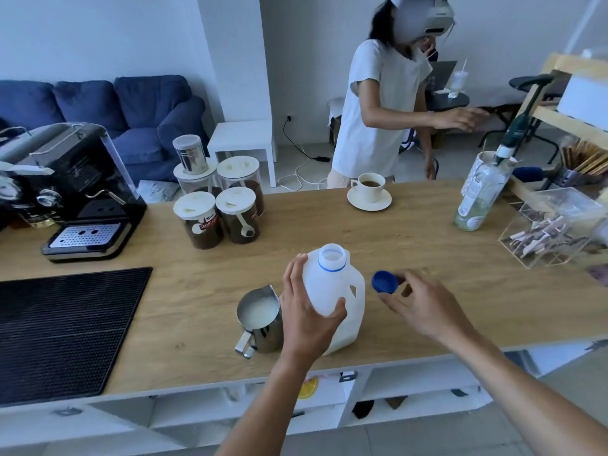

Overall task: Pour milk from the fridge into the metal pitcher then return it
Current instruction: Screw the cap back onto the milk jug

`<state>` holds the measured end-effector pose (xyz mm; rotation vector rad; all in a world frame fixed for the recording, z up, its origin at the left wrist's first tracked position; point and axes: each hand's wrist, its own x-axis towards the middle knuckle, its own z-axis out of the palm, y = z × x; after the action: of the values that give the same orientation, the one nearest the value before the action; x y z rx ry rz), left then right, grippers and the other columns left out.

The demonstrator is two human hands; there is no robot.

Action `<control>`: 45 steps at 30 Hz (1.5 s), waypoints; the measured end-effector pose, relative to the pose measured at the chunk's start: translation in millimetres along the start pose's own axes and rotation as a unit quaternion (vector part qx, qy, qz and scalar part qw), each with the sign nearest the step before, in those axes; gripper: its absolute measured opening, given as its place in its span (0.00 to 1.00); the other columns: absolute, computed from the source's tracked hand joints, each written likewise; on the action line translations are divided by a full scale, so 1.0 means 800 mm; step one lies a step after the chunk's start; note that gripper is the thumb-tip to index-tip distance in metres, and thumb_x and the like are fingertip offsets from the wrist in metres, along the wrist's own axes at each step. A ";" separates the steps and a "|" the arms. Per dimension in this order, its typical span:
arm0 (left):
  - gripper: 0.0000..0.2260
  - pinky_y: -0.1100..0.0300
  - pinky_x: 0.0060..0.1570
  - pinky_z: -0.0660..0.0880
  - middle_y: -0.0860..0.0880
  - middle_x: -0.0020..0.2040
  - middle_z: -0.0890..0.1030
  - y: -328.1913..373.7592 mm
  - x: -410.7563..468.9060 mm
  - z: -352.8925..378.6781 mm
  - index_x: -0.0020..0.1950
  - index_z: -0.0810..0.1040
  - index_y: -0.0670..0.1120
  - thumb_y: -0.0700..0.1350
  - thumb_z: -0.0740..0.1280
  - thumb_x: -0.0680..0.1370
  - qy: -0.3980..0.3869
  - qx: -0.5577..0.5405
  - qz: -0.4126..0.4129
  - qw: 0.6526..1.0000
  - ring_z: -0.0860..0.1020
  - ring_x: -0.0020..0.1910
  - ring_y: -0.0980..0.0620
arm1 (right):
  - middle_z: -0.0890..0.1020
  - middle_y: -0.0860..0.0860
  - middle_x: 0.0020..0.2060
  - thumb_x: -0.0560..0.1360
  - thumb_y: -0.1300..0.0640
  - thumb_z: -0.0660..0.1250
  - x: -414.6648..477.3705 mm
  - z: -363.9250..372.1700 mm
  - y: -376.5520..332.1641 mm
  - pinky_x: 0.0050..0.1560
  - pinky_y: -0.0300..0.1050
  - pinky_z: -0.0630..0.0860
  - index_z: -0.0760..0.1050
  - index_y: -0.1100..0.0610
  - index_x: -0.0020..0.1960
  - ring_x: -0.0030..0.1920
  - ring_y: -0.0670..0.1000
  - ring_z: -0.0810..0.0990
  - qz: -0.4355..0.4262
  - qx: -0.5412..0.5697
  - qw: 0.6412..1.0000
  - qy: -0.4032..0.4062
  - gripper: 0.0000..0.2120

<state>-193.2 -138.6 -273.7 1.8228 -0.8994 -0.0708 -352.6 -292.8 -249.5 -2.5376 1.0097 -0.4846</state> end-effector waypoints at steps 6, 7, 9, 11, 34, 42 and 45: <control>0.42 0.52 0.68 0.66 0.54 0.74 0.62 0.000 -0.001 0.000 0.75 0.56 0.53 0.55 0.71 0.66 -0.004 -0.002 0.000 1.000 0.61 0.73 0.57 | 0.83 0.43 0.40 0.67 0.43 0.75 0.019 -0.094 -0.063 0.41 0.41 0.65 0.79 0.52 0.54 0.35 0.51 0.76 -0.198 -0.126 0.970 0.068 0.20; 0.42 0.53 0.68 0.65 0.54 0.74 0.62 -0.001 -0.001 0.000 0.75 0.56 0.53 0.55 0.71 0.66 -0.004 -0.001 0.000 1.000 0.61 0.73 0.56 | 0.83 0.44 0.41 0.66 0.43 0.75 0.021 -0.101 -0.073 0.41 0.41 0.65 0.79 0.53 0.54 0.35 0.52 0.75 -0.216 -0.151 0.962 0.073 0.21; 0.42 0.54 0.68 0.65 0.54 0.74 0.62 0.001 -0.002 -0.001 0.75 0.55 0.53 0.55 0.71 0.66 -0.006 -0.001 -0.001 1.000 0.61 0.73 0.56 | 0.84 0.44 0.41 0.66 0.41 0.73 0.024 -0.110 -0.092 0.40 0.41 0.67 0.79 0.53 0.52 0.35 0.51 0.78 -0.248 -0.197 0.946 0.069 0.21; 0.41 0.54 0.69 0.64 0.54 0.75 0.62 0.001 -0.002 -0.002 0.75 0.55 0.54 0.56 0.70 0.66 -0.008 0.001 -0.001 1.000 0.60 0.74 0.57 | 0.83 0.45 0.43 0.67 0.40 0.70 0.026 -0.114 -0.108 0.44 0.45 0.71 0.78 0.53 0.53 0.39 0.51 0.80 -0.253 -0.216 0.942 0.036 0.21; 0.42 0.49 0.68 0.66 0.55 0.75 0.60 0.001 -0.003 -0.004 0.74 0.52 0.59 0.52 0.74 0.67 -0.013 -0.006 0.003 1.000 0.62 0.73 0.55 | 0.77 0.38 0.54 0.73 0.46 0.69 0.041 -0.093 -0.125 0.48 0.40 0.77 0.71 0.47 0.63 0.49 0.39 0.78 -0.149 0.076 0.982 -0.090 0.20; 0.42 0.54 0.68 0.65 0.55 0.75 0.60 0.000 -0.003 -0.004 0.74 0.52 0.58 0.52 0.74 0.68 -0.010 -0.002 0.009 1.000 0.61 0.74 0.55 | 0.80 0.42 0.50 0.70 0.55 0.73 0.049 -0.086 -0.136 0.50 0.37 0.76 0.73 0.51 0.56 0.49 0.39 0.78 -0.120 0.159 0.978 -0.068 0.17; 0.42 0.54 0.67 0.65 0.54 0.75 0.60 -0.002 -0.003 -0.003 0.74 0.52 0.58 0.51 0.74 0.68 -0.008 0.001 0.011 1.000 0.61 0.74 0.55 | 0.79 0.43 0.48 0.69 0.57 0.74 0.057 -0.095 -0.131 0.49 0.36 0.75 0.70 0.50 0.54 0.46 0.40 0.78 -0.107 0.135 0.983 -0.060 0.18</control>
<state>-193.1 -134.8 -274.6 1.8174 -0.9307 -0.0716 -294.3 -269.5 -127.3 -2.4052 0.5859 -0.4841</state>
